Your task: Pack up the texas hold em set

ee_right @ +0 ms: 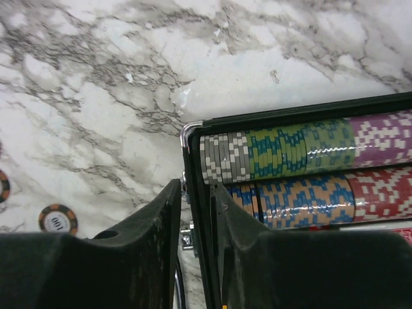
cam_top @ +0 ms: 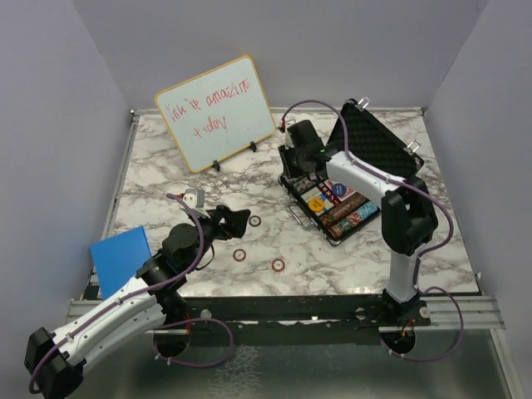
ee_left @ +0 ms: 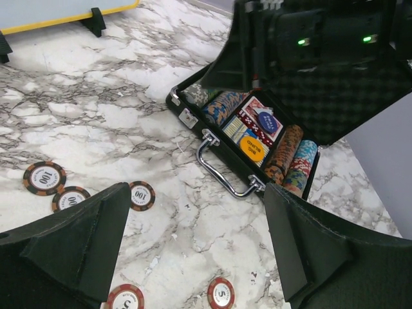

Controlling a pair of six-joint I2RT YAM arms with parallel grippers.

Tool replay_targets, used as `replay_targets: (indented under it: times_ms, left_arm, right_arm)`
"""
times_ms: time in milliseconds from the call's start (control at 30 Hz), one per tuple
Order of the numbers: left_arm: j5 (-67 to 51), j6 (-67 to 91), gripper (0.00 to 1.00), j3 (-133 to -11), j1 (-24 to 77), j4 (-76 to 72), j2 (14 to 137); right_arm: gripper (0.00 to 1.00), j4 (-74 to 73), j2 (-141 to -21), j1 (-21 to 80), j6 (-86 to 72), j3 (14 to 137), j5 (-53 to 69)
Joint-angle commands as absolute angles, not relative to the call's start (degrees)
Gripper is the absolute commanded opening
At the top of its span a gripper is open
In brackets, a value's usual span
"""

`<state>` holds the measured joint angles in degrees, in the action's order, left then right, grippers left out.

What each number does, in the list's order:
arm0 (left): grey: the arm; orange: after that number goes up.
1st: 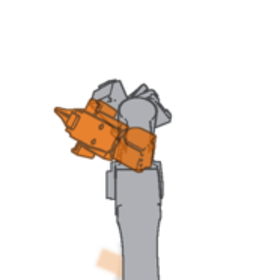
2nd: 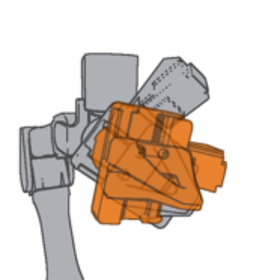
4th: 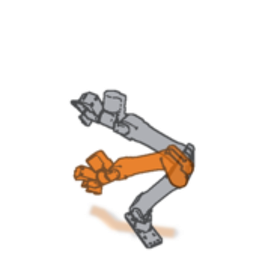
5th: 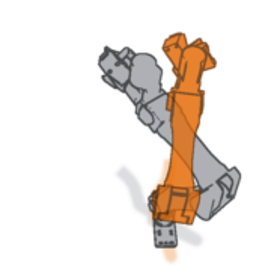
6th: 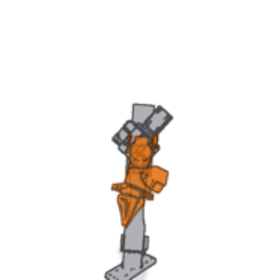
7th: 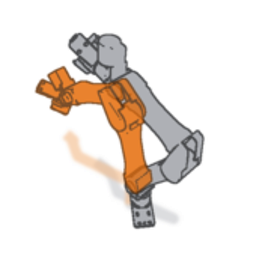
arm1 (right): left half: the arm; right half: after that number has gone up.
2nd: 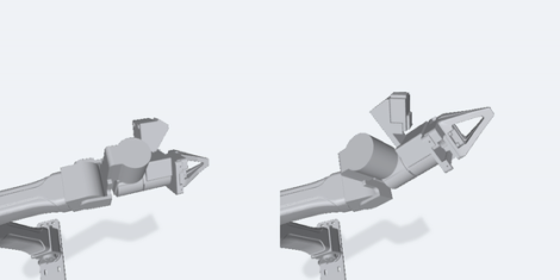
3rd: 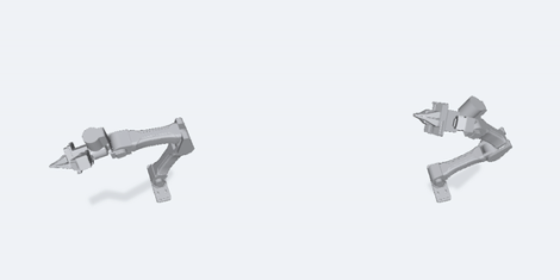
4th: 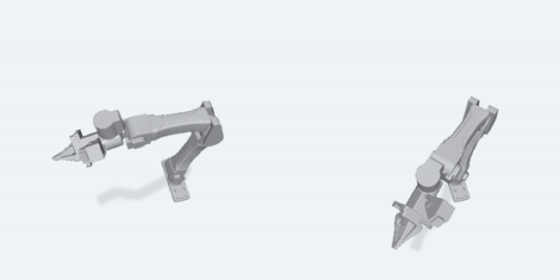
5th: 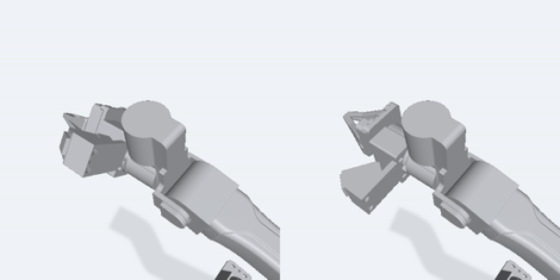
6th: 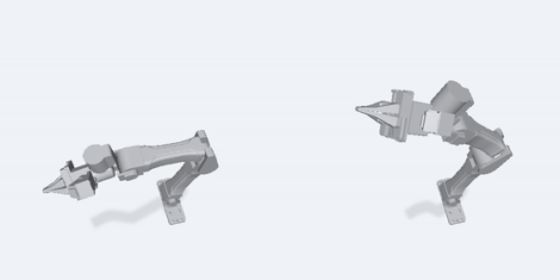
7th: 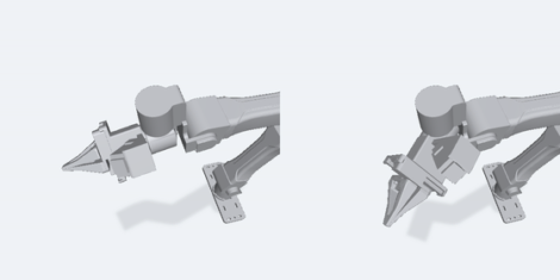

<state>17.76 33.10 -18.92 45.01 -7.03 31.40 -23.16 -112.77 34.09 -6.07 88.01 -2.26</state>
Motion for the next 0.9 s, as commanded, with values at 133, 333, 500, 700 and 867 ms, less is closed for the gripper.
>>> replay_targets:
  times_ms: [133, 333, 500, 700, 867]
  left_arm:
    - [26.5, 30.6, 0.92, -26.1, 45.1, 3.5, 29.9]
    - [36.8, 23.4, 0.92, -38.6, 45.2, 14.2, 31.1]
    - [41.8, 20.7, 0.92, -42.3, 45.2, 17.2, 30.7]
    - [42.7, 19.5, 0.97, -43.1, 45.2, 17.8, 29.0]
    - [42.9, 19.6, 0.99, -42.3, 45.1, 17.6, 28.5]
  right_arm:
    - [0.47, -30.0, -100.9, 39.5, -7.4, 83.7, -0.8]
    - [0.53, -32.3, -102.6, 46.0, -10.3, 82.2, -0.6]
    - [0.64, -38.7, -112.6, 51.3, -8.9, 91.3, -2.5]
    - [0.7, -44.2, -121.1, 52.4, -8.3, 99.4, -4.1]
    - [0.72, -46.7, -125.8, 52.7, -7.7, 103.2, -4.1]
